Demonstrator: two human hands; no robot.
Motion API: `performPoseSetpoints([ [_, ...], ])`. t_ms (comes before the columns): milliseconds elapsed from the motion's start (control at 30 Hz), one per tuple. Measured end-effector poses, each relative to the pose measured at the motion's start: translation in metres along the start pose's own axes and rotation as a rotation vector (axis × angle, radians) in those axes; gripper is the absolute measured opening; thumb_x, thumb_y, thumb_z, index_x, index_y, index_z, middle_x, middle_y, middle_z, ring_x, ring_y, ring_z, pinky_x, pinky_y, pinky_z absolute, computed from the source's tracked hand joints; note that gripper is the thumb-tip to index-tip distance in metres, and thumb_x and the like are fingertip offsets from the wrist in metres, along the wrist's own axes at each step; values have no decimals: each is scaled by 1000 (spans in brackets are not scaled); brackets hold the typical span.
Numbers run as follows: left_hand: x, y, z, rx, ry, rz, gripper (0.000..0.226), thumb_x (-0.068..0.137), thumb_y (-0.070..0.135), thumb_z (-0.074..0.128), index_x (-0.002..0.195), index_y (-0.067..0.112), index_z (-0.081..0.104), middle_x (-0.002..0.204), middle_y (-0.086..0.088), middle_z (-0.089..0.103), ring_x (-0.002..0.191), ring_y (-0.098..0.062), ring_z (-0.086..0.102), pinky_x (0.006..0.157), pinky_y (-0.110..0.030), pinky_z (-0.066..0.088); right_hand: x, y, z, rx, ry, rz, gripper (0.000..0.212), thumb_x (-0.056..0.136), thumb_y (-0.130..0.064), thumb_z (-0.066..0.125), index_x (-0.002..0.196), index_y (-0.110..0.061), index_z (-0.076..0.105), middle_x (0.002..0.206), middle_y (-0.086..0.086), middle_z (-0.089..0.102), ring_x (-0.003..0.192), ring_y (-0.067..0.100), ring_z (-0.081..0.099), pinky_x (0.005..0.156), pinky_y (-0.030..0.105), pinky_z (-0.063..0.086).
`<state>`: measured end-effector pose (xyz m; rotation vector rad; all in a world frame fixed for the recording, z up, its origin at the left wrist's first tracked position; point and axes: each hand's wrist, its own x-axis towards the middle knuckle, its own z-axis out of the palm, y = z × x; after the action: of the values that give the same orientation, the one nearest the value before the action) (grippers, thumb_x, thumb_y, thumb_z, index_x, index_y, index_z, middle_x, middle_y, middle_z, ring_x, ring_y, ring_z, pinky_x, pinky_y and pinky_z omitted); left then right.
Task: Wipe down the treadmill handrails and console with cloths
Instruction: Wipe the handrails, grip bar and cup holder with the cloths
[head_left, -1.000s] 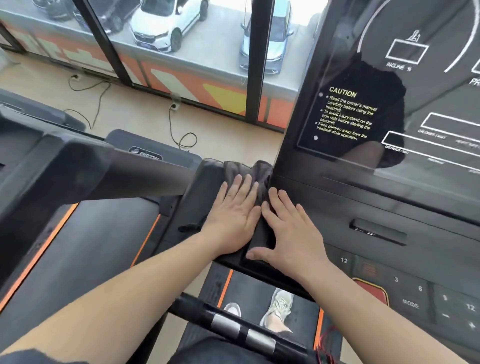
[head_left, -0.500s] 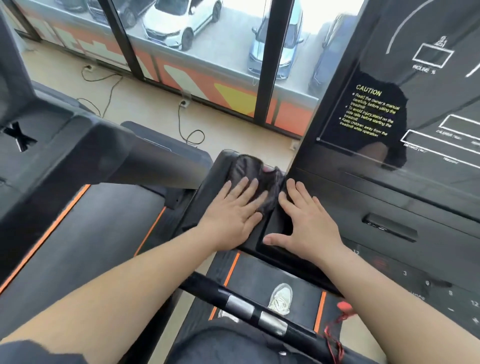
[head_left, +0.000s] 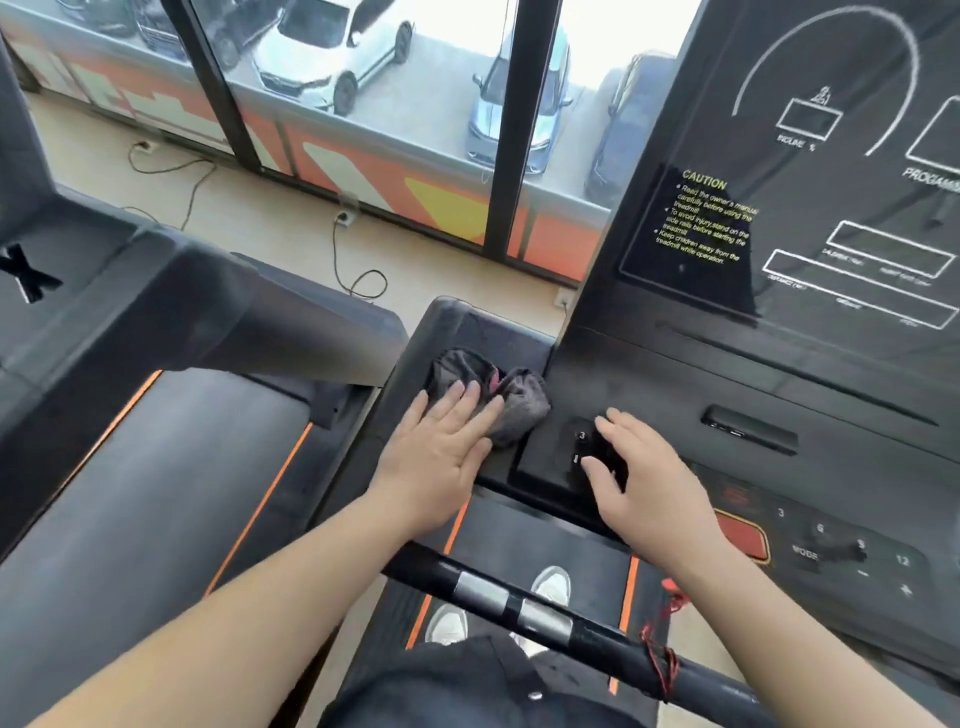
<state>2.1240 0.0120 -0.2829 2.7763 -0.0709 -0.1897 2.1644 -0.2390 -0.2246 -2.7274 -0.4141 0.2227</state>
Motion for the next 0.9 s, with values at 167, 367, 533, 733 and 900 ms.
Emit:
performPoseSetpoints([
  [167, 47, 22, -4, 26, -12, -167, 53, 109, 45, 15, 160, 35, 27, 172, 9, 0, 158, -16, -6, 126, -47, -11, -15, 10, 1, 71, 94, 57, 40, 98, -24, 63, 138, -19, 63, 149, -8, 54, 143, 8, 42, 113, 18, 25],
  [367, -25, 75, 22, -526, 169, -53, 50, 107, 43, 28, 153, 31, 42, 163, 21, 22, 155, -1, 5, 128, -29, 2, -27, 26, 1, 137, 74, 89, 40, 98, -28, 64, 137, -20, 64, 149, -10, 53, 143, 7, 42, 115, 14, 21],
  [533, -20, 88, 26, -80, 98, 209, 56, 109, 44, 21, 157, 21, 37, 169, 5, 20, 159, -19, 4, 128, -42, 12, -23, 33, -4, 193, 77, 88, 38, 97, -28, 65, 134, -20, 67, 148, -9, 55, 141, 7, 44, 117, 22, 31],
  [733, 86, 90, 0, -116, -78, 5, 63, 110, 39, 25, 164, 15, 1, 169, -10, -19, 157, -30, -14, 128, -45, 1, -15, 47, -18, 228, 83, 63, 36, 96, -25, 65, 131, -19, 68, 145, -8, 57, 139, 10, 48, 117, 35, 39],
  [900, 62, 70, 1, -285, 67, 81, 49, 109, 29, 42, 157, 18, 39, 171, -3, 14, 157, -22, 13, 128, -41, 13, -11, 48, -18, 230, 64, -15, 33, 96, -23, 65, 128, -18, 70, 140, -5, 62, 135, 12, 53, 115, 37, 42],
])
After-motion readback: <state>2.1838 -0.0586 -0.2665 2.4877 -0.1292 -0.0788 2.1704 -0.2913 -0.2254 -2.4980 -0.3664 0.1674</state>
